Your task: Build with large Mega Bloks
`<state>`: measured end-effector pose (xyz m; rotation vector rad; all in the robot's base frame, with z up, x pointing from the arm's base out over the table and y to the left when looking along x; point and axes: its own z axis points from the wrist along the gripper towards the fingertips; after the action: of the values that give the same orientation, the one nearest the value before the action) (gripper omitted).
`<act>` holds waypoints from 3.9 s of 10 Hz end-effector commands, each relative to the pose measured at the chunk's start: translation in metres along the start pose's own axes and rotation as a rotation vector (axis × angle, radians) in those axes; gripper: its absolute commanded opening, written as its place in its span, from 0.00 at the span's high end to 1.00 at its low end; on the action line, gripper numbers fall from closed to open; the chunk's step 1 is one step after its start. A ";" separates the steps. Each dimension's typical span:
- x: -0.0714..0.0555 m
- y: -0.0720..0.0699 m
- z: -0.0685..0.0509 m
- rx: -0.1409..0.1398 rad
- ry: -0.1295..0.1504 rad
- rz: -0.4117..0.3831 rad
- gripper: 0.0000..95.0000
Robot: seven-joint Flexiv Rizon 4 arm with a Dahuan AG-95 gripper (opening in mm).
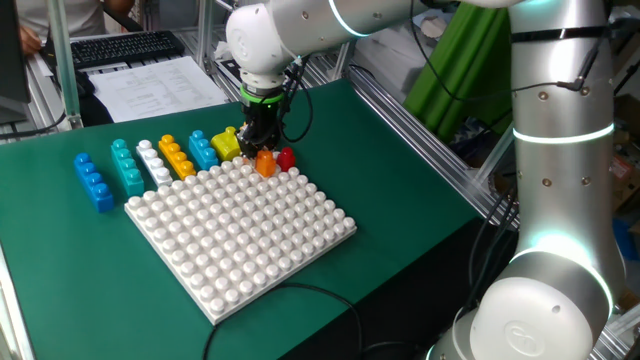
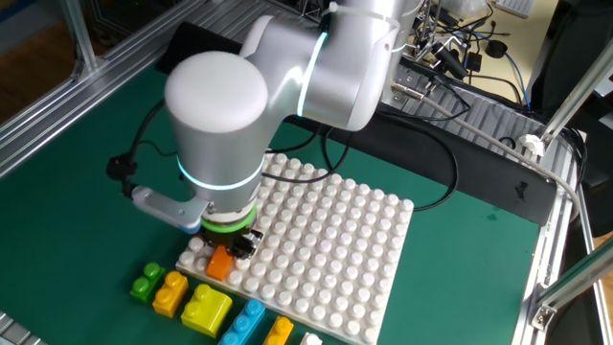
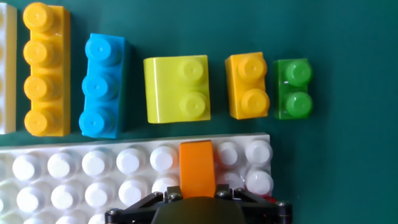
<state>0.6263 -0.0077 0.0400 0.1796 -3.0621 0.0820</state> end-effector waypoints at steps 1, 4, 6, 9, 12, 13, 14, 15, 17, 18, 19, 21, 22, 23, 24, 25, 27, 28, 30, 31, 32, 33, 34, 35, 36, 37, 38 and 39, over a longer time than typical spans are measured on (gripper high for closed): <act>-0.002 0.001 0.014 0.008 -0.008 0.002 1.00; -0.002 0.001 0.014 0.007 -0.012 0.011 0.60; -0.002 0.001 0.014 0.010 -0.011 0.019 0.40; -0.002 0.001 0.015 0.017 -0.011 0.018 0.40; -0.002 0.001 0.011 0.019 -0.007 0.020 0.40; -0.002 0.001 0.011 0.019 -0.004 0.023 0.40; -0.003 0.001 0.010 0.000 0.004 0.040 0.40; -0.003 0.001 0.010 -0.007 0.009 0.035 0.40; -0.002 0.001 0.006 -0.030 0.012 0.056 0.40; -0.002 0.001 0.003 -0.037 0.017 0.064 0.40; 0.000 0.001 -0.005 -0.047 0.026 0.074 0.40; 0.001 0.002 -0.006 -0.065 0.018 0.093 0.40; 0.001 0.002 -0.006 -0.066 0.016 0.095 0.40; 0.001 0.002 -0.006 -0.067 0.017 0.095 0.40; 0.001 0.002 -0.006 -0.067 0.017 0.096 0.40; 0.002 0.002 -0.007 -0.069 0.016 0.104 0.40; 0.004 0.006 -0.013 -0.084 0.020 0.137 0.40; 0.006 0.008 -0.016 -0.084 0.022 0.147 0.40; 0.008 0.011 -0.018 -0.084 0.029 0.153 0.40; 0.008 0.011 -0.018 -0.083 0.028 0.152 0.40; 0.007 0.011 -0.017 -0.082 0.027 0.151 0.40; 0.007 0.011 -0.017 -0.080 0.026 0.149 0.40; 0.008 0.011 -0.017 -0.080 0.025 0.147 0.60; 0.008 0.011 -0.017 -0.079 0.025 0.139 0.60; 0.008 0.011 -0.017 -0.077 0.025 0.132 0.80; 0.008 0.011 -0.017 -0.081 0.027 0.126 0.80; 0.007 0.011 -0.017 -0.080 0.027 0.123 1.00; 0.007 0.011 -0.017 -0.080 0.025 0.121 1.00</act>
<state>0.6177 0.0021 0.0569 -0.0126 -3.0380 -0.0302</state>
